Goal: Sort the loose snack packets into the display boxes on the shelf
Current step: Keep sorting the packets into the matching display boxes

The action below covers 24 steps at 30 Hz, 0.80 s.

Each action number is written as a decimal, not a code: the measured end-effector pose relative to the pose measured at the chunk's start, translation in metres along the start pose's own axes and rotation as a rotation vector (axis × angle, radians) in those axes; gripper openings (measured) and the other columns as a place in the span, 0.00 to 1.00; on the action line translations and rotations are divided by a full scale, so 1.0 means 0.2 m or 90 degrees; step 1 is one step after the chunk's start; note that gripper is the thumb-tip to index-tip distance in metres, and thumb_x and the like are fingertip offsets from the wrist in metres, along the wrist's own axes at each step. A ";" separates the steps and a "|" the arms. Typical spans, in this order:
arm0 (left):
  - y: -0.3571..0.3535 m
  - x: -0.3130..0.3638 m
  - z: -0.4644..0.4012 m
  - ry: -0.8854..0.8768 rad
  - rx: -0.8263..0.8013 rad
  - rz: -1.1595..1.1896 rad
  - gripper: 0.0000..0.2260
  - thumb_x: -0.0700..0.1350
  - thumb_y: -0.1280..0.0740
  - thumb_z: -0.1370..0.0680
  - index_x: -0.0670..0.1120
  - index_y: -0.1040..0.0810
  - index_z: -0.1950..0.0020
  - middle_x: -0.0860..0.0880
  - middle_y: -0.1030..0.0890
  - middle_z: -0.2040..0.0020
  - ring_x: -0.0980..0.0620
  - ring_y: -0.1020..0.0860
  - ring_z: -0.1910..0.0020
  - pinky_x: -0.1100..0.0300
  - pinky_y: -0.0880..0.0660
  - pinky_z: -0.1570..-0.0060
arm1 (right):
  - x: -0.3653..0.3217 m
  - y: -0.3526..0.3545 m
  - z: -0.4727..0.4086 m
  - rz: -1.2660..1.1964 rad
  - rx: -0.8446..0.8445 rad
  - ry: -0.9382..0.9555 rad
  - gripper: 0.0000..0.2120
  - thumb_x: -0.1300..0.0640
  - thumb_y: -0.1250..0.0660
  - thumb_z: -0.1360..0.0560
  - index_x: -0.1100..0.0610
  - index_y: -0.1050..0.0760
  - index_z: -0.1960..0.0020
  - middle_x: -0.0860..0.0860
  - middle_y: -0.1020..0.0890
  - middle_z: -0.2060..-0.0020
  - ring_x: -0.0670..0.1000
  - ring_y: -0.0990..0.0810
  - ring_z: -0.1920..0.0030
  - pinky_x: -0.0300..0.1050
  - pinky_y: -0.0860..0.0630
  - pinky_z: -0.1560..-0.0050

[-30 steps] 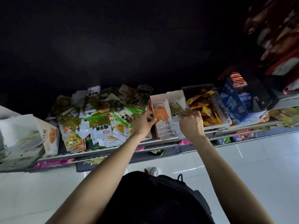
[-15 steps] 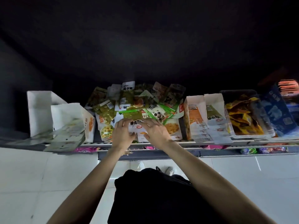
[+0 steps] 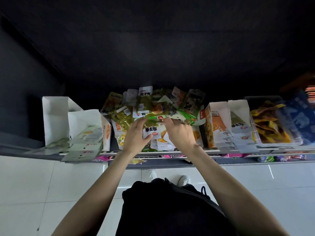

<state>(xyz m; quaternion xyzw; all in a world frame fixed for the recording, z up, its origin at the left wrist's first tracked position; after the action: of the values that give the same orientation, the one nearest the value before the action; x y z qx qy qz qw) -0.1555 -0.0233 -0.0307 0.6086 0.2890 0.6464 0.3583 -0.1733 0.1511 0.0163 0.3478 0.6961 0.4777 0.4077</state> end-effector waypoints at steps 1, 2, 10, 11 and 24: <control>0.04 0.04 -0.01 -0.022 0.010 0.013 0.29 0.51 0.31 0.25 0.46 0.37 0.27 0.49 0.34 0.28 0.50 0.37 0.29 0.54 0.38 0.30 | 0.03 0.05 0.02 -0.044 0.051 -0.029 0.05 0.68 0.33 0.31 0.61 0.26 0.56 0.50 0.27 0.77 0.51 0.29 0.81 0.38 0.33 0.83; 0.07 0.08 -0.02 -0.039 0.006 0.033 0.29 0.51 0.32 0.25 0.48 0.37 0.27 0.50 0.35 0.28 0.51 0.39 0.29 0.54 0.40 0.30 | 0.05 0.12 0.03 -0.099 0.089 -0.057 0.01 0.66 0.36 0.26 0.62 0.26 0.55 0.49 0.28 0.78 0.50 0.30 0.82 0.37 0.34 0.83; 0.15 0.33 -0.07 0.082 -0.174 0.316 0.19 0.50 0.29 0.27 0.46 0.24 0.38 0.51 0.21 0.48 0.51 0.24 0.48 0.57 0.28 0.46 | 0.33 0.30 0.17 -0.685 0.016 -0.477 0.03 0.61 0.36 0.22 0.59 0.25 0.51 0.59 0.17 0.57 0.55 0.17 0.60 0.45 0.19 0.65; 0.14 0.36 -0.08 0.073 -0.177 0.313 0.17 0.49 0.29 0.27 0.46 0.23 0.40 0.50 0.21 0.50 0.51 0.24 0.50 0.57 0.28 0.48 | 0.36 0.31 0.20 -0.743 0.013 -0.484 0.03 0.62 0.35 0.23 0.60 0.24 0.49 0.57 0.16 0.56 0.55 0.17 0.58 0.46 0.19 0.64; -0.31 1.18 -0.33 -0.332 -0.005 0.092 0.07 0.47 0.33 0.23 0.51 0.17 0.47 0.54 0.17 0.50 0.55 0.22 0.53 0.60 0.26 0.55 | 0.82 0.62 0.71 -0.181 0.439 -0.442 0.04 0.58 0.31 0.25 0.58 0.19 0.55 0.46 0.19 0.67 0.42 0.24 0.70 0.36 0.30 0.70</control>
<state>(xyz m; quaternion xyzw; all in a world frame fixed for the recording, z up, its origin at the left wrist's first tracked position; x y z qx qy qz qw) -0.2143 0.2093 0.0498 0.7724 0.1402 0.4927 0.3755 -0.1027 0.3865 0.0659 0.5021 0.6772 0.0161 0.5375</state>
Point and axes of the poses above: each hand's wrist, its own z-axis away from the middle knuckle, its own y-axis out of the back of the hand, x = y × z, the point moved 2 cm from there along -z, towards the middle knuckle
